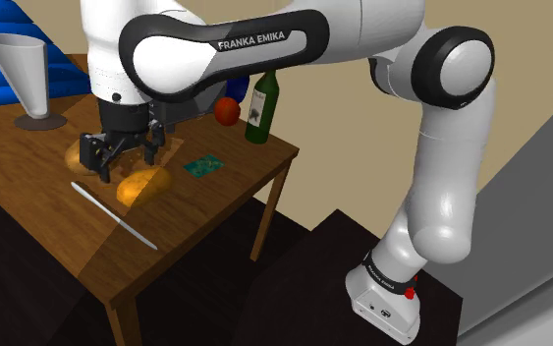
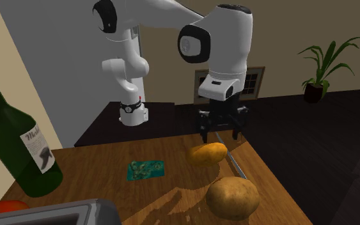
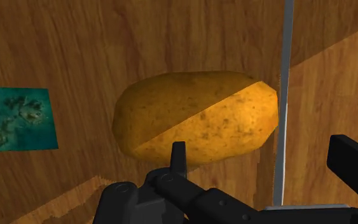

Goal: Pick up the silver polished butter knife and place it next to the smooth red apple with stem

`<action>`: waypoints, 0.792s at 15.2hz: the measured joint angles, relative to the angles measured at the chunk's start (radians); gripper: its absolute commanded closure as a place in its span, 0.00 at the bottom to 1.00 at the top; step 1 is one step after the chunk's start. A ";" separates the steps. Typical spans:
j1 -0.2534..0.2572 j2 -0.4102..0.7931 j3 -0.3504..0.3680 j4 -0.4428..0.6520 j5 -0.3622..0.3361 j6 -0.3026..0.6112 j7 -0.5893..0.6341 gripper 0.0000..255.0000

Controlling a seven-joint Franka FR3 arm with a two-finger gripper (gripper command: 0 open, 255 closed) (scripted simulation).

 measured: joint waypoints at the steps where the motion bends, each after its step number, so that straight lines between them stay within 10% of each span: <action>1: 0.020 0.043 -0.003 0.051 -0.017 -0.014 0.008 0.00; 5: 0.099 0.193 -0.018 0.221 -0.071 -0.047 0.036 0.00; 12: 0.111 0.230 -0.033 0.199 -0.090 0.110 0.048 0.00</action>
